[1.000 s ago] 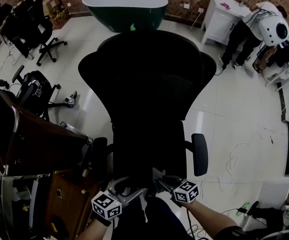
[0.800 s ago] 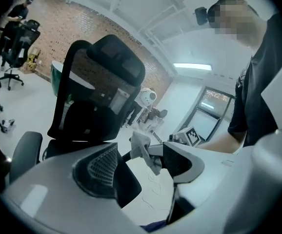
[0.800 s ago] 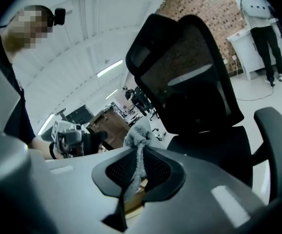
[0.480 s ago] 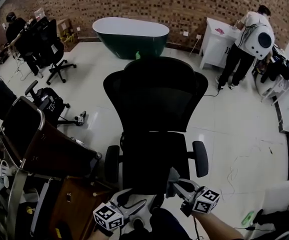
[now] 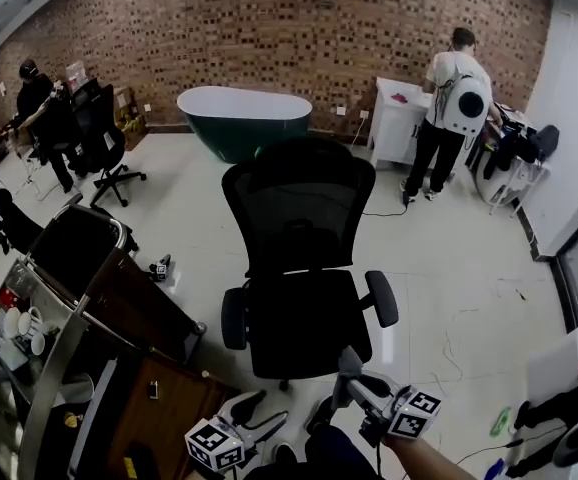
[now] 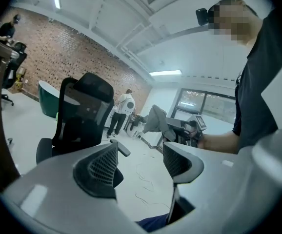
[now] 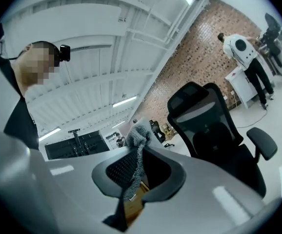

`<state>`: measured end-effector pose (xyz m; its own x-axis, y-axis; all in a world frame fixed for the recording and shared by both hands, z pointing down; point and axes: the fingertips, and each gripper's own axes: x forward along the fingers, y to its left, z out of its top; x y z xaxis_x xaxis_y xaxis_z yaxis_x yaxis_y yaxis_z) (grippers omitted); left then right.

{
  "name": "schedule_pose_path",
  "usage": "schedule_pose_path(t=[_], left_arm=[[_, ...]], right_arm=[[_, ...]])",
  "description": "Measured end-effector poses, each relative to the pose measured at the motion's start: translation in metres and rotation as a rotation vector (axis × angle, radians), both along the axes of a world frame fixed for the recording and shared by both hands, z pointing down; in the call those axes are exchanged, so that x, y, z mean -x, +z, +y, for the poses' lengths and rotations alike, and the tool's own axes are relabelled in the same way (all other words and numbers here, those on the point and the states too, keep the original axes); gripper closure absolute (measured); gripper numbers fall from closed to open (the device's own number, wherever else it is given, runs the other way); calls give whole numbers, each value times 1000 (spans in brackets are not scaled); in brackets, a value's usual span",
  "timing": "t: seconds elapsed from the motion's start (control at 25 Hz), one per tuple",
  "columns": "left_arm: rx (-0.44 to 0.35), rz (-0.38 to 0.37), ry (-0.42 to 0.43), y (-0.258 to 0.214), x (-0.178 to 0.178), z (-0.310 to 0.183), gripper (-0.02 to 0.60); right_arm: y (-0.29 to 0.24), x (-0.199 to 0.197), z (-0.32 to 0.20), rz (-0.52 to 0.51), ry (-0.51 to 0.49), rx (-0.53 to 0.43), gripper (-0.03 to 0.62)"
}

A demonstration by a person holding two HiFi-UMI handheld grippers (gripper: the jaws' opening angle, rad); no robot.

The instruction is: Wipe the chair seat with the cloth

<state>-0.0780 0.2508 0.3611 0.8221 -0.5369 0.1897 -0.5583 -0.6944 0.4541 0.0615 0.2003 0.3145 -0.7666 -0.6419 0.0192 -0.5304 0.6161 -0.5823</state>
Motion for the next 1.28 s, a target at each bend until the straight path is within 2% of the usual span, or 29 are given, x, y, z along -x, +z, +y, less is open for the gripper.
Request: schedule_pose_path(t=[0.12,0.32,0.6,0.8,1.28], left_arm=[[-13,-4,17,-15,-6,26,267],[-63,7,28,-45,-30,51,267],[-114,1,6,-72,-71,71,267],[-124,5,-24,-82,-101,86,267],[-188,-4,-58,-101,-117,101,267]], right_arm=[[-15,-5,40,21,13,-7,559],[-47,-27,83,85,3,-108,560],[-79,-71,106,116,-16,-191,560],[-81,-99,117,143,-61,-205,560],[-91,-112,141,130,-121,-244,560]])
